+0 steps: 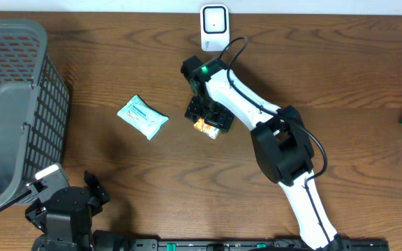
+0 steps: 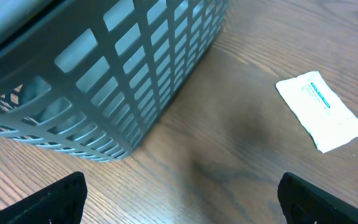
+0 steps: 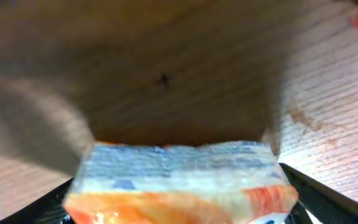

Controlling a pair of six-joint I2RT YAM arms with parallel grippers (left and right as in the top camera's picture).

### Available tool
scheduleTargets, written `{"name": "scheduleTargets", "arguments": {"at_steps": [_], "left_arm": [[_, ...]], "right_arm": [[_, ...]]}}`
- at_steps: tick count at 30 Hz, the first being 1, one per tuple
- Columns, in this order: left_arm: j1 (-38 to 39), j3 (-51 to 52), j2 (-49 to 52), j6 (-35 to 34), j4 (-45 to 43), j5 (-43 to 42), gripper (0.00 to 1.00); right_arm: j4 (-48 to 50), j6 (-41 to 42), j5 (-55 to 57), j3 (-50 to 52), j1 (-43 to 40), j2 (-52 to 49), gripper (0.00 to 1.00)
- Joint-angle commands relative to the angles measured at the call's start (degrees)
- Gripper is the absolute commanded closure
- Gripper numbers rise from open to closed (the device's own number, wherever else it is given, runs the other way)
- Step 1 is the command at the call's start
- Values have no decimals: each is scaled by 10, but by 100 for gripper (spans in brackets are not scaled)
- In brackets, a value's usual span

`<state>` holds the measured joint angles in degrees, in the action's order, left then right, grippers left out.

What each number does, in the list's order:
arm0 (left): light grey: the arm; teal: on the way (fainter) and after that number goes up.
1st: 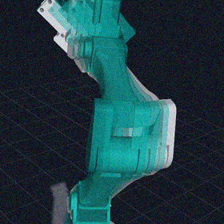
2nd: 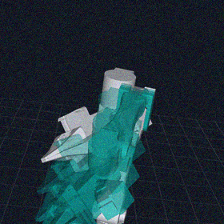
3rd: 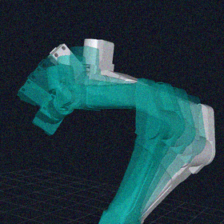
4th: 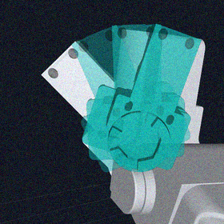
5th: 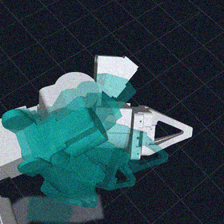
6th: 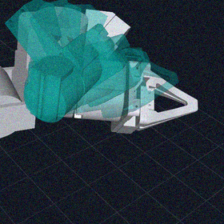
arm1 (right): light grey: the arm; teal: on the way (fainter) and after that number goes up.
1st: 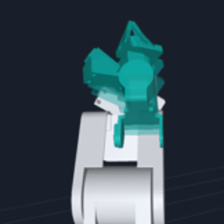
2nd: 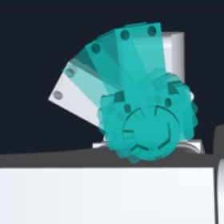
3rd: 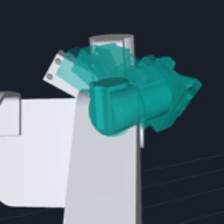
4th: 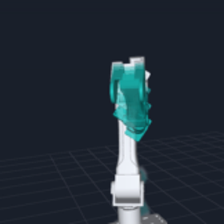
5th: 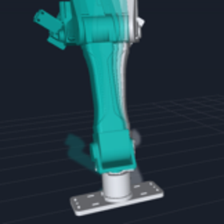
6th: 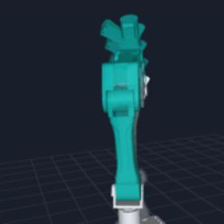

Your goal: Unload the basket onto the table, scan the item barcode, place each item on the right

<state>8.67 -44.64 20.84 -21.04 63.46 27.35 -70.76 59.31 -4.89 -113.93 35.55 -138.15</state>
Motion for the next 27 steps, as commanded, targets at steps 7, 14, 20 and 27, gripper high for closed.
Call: {"name": "scheduleTargets", "arguments": {"at_steps": [7, 14, 20, 27], "left_arm": [[-3, -1, 0, -3, 2, 3, 2], [-3, -1, 0, -3, 2, 3, 2], [-3, -1, 0, -3, 2, 3, 2], [-3, -1, 0, -3, 2, 3, 2]], "right_arm": [[17, -70, -46, 79, 0, -9, 27], [17, -153, -45, 79, -16, -8, 34], [5, -233, -47, 79, -40, -8, 33], [32, -336, -21, 79, -56, -8, 3]]}}
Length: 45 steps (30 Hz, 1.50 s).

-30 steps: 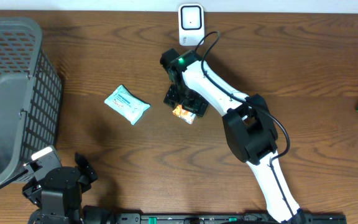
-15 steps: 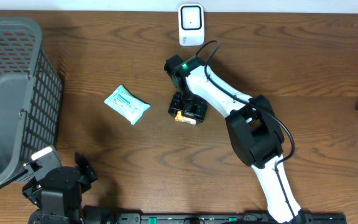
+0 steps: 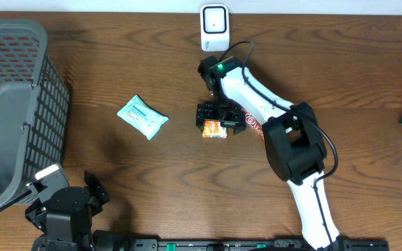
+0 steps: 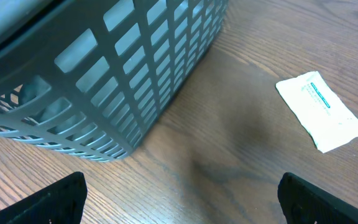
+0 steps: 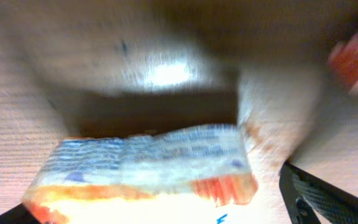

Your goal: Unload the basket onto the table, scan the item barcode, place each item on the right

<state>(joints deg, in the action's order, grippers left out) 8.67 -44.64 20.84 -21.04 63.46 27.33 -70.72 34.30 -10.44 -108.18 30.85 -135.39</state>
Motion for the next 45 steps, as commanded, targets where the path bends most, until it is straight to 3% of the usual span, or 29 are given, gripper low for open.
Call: {"name": "scheduleTargets", "arguments": {"at_steps": [1, 4, 8, 13, 22, 29, 40, 41, 43, 45], "left_arm": [[-3, -1, 0, -3, 2, 3, 2], [-3, -1, 0, -3, 2, 3, 2], [-3, -1, 0, -3, 2, 3, 2], [-3, -1, 0, -3, 2, 3, 2], [-3, -1, 0, -3, 2, 3, 2], [-3, -1, 0, -3, 2, 3, 2], [-3, -1, 0, -3, 2, 3, 2], [-3, -1, 0, -3, 2, 3, 2], [-3, -1, 0, -3, 2, 3, 2], [-3, -1, 0, -3, 2, 3, 2]], "right_arm": [[41, -104, 41, 22, -9, -36, 3], [46, -115, 45, 22, -5, -36, 10], [41, -114, 40, 22, 5, -36, 31], [31, -101, 37, 22, 20, -36, 34], [-16, -109, 27, 21, 14, -36, 30], [-89, -210, -165, 21, -25, -36, 29], [-162, -282, -199, 21, -76, -36, 32], [-156, -282, -199, 21, -79, -36, 28], [-131, -281, -198, 21, -84, -36, 4], [-97, -274, -182, 21, -85, -36, 1]]}}
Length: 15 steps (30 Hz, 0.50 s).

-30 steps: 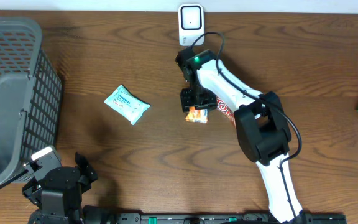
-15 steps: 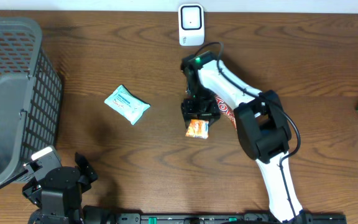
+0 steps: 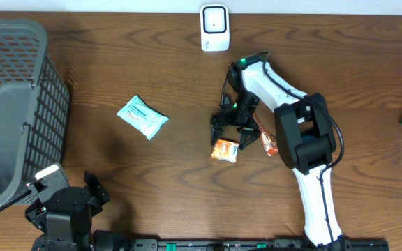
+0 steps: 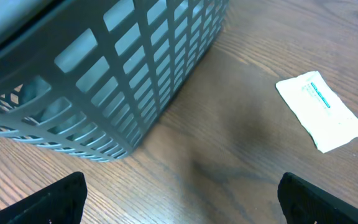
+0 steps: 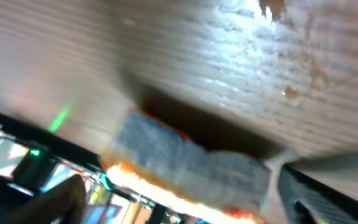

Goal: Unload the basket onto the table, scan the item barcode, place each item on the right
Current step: 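Lift the orange pack with right gripper toward the white scanner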

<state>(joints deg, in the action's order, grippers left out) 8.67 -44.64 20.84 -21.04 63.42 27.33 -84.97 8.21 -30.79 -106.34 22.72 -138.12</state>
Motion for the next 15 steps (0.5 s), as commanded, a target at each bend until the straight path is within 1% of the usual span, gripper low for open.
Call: {"name": "scheduleTargets", "arguments": {"at_steps": [1, 3, 6, 9, 13, 15], "left_arm": [[-3, -1, 0, -3, 2, 3, 2], [-3, -1, 0, -3, 2, 3, 2], [-3, -1, 0, -3, 2, 3, 2], [-3, -1, 0, -3, 2, 3, 2], [-3, -1, 0, -3, 2, 3, 2], [-3, -1, 0, -3, 2, 3, 2]], "right_arm": [[58, 8, 41, 3, -4, -9, 1], [75, 62, 85, 3, 0, -9, 1], [74, 136, 129, 3, 13, -9, 1], [64, 172, 140, 3, 32, -9, 1], [22, 255, 215, 3, 56, -9, 1], [17, 272, 224, 3, 65, -9, 1]]}}
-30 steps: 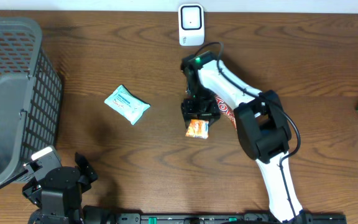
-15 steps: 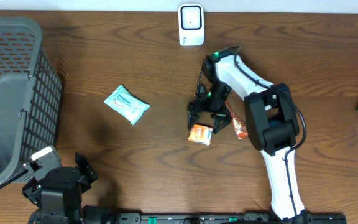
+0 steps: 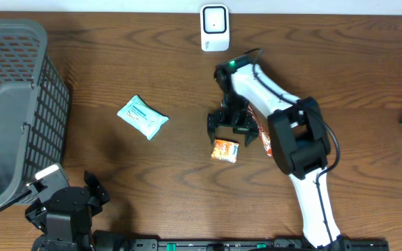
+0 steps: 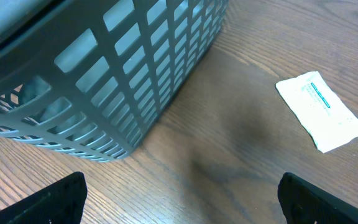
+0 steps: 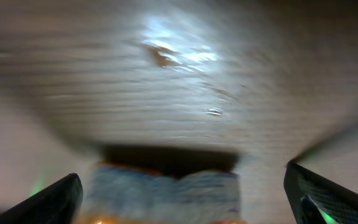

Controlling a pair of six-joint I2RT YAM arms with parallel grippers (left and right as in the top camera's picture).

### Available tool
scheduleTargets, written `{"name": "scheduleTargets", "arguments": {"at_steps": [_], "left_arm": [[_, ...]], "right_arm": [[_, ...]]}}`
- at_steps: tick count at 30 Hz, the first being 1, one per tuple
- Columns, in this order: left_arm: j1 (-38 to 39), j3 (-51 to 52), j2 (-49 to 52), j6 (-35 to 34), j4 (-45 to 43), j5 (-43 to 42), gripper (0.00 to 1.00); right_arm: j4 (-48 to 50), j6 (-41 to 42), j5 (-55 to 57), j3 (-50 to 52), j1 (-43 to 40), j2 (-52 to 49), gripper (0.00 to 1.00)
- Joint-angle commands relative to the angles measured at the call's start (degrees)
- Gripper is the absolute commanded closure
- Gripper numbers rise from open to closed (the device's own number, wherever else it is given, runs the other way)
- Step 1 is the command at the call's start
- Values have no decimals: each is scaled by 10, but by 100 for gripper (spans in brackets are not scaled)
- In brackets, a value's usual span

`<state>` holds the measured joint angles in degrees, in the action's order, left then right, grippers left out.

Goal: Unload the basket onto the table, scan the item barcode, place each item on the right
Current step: 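Lift the orange pack with right gripper toward the white scanner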

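An orange snack packet lies flat on the wooden table. My right gripper hangs just behind it, open, its fingers spread wider than the packet. The right wrist view is blurred; it shows the packet low between the two dark fingers without either touching it. The white barcode scanner stands at the table's far edge. My left gripper is open over bare wood at the front left, near the basket.
A grey mesh basket fills the left side. A light blue packet lies left of centre, also the white packet in the left wrist view. A red packet lies under the right arm. A green bottle sits at the right edge.
The right arm's wrist has swung a little to the left while the open gripper stays behind the orange packet. The packet has not moved. The left arm is still.
The orange packet sat between my right gripper's fingers near the table's middle, below the scanner. Then both stood slightly further right and nearer. Later the packet lay on the table in front of the open gripper, where it lies now.
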<state>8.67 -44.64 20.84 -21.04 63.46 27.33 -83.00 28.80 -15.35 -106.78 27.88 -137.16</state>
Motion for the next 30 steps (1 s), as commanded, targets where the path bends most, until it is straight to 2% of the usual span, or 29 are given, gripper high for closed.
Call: {"name": "scheduleTargets", "arguments": {"at_steps": [1, 12, 17, 23, 27, 30], "left_arm": [[-3, -1, 0, -3, 2, 3, 2], [-3, -1, 0, -3, 2, 3, 2], [-3, -1, 0, -3, 2, 3, 2], [-3, -1, 0, -3, 2, 3, 2], [-3, -1, 0, -3, 2, 3, 2], [-3, -1, 0, -3, 2, 3, 2]], "right_arm": [[2, 71, 69, 7, 18, -18, 1], [17, 111, 111, 8, 67, -18, 3], [23, 113, 113, 9, 84, -18, 20], [45, 115, 114, 26, 86, -18, 57], [60, 114, 129, 25, 86, -18, 60], [77, 93, 132, 12, 80, -18, 55]]}}
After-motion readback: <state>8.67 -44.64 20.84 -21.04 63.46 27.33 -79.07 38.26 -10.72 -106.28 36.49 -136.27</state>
